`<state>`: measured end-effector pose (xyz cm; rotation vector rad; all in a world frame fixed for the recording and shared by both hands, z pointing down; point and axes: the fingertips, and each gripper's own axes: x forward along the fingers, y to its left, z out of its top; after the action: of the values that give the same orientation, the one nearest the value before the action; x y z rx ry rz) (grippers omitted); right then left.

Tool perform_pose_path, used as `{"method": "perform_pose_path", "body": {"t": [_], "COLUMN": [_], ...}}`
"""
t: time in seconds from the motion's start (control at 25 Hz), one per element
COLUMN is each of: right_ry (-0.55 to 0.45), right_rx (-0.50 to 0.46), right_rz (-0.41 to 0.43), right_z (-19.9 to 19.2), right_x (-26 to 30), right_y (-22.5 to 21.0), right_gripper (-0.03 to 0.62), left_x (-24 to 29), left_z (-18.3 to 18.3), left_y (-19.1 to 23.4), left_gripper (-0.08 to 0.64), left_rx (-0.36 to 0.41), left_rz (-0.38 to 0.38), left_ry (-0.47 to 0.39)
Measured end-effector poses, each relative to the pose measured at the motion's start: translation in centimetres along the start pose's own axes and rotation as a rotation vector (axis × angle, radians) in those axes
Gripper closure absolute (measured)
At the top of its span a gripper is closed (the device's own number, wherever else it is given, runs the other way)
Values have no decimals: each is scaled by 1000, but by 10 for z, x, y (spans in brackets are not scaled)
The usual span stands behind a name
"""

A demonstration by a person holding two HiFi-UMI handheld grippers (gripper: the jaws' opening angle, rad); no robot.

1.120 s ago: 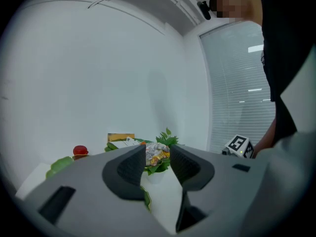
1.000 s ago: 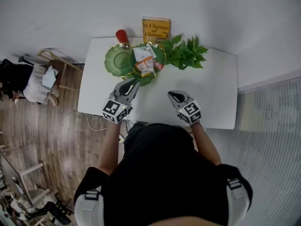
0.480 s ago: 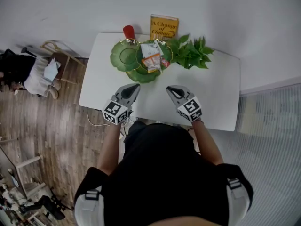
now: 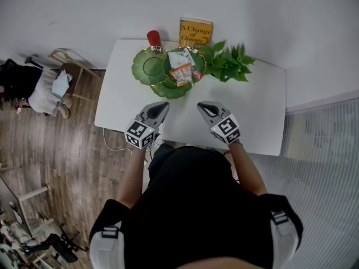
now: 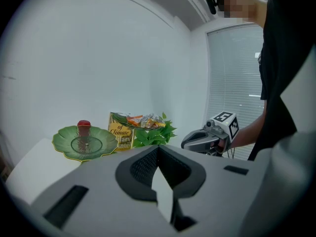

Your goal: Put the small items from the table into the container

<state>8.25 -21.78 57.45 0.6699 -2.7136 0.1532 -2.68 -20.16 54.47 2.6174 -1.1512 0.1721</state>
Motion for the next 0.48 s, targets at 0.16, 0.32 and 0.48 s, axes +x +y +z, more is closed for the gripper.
{"method": "perform_pose_path", "body": {"t": [0.16,0.32,0.48], "right_ry": [3,15,18], "right_rx": [3,18,37], "right_rz": [2,6,4], "right_z": [-2,-7,-14], "right_x": [1,1,1], "right_y": [-2,-1,-3], "right_gripper": [570,569,569], "left_x": [3,4,6], "left_z": [-1,-2,-2], "left_y": [1,1,6], "left_gripper": [558,558,558], "left_rx": [-3,-3,-9], "left_rz": [-4,-4,7], "left_ry": [1,3,1]}}
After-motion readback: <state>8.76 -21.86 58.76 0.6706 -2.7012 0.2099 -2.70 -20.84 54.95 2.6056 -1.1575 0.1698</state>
